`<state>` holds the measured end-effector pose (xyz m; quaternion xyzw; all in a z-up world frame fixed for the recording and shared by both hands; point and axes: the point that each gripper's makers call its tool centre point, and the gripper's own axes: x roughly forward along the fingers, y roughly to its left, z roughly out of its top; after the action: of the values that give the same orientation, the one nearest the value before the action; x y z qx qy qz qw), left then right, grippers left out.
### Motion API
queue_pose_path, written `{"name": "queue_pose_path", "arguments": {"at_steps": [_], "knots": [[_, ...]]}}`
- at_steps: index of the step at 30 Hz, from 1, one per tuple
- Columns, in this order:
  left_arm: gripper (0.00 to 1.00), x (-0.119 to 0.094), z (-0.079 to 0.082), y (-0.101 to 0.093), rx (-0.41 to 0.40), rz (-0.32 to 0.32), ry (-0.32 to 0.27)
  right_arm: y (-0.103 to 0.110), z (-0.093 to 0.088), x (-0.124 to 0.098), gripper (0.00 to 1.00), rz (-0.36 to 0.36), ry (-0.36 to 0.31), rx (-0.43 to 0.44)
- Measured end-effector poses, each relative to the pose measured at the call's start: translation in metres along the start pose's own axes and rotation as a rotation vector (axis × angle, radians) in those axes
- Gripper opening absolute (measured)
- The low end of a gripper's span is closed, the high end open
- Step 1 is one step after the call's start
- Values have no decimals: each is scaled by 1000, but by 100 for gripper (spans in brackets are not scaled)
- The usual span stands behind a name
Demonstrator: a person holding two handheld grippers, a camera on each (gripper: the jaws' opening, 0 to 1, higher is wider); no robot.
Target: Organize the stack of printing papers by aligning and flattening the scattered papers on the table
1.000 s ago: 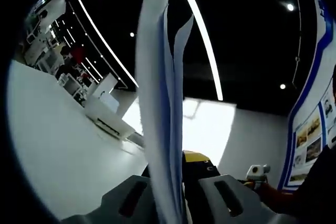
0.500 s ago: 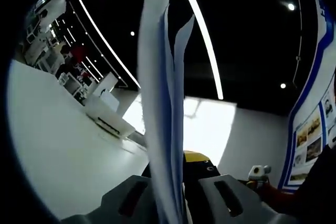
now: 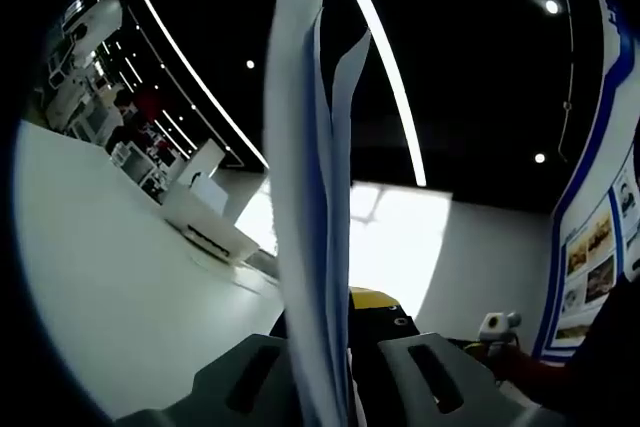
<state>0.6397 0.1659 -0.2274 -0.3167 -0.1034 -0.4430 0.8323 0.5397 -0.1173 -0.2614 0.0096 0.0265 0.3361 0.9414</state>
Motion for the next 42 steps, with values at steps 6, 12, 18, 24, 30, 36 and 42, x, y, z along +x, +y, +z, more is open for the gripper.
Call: {"name": "queue_pose_path", "arguments": {"at_steps": [6, 12, 18, 24, 30, 36, 42], "knots": [[6, 0, -1, 1, 5, 0, 9, -2, -5, -1, 51, -10, 24, -12], [6, 1, -3, 0, 13, -2, 18, -7, -7, -5, 45, -24, 52, -53], [6, 2, -4, 1, 16, -1, 27, -18, -10, -11, 47, -60, 80, -64], [6, 2, -6, -1, 52, -3, 35, -31, -13, -20, 61, -112, 105, -53], [6, 2, -6, 0, 55, 4, 40, -57, -18, -37, 64, -200, 132, -36], [6, 3, -7, 2, 58, 6, 44, -77, -14, -50, 65, -273, 125, -4], [6, 4, -9, 3, 87, 7, 64, -92, -16, -59, 65, -332, 143, -27]]}}
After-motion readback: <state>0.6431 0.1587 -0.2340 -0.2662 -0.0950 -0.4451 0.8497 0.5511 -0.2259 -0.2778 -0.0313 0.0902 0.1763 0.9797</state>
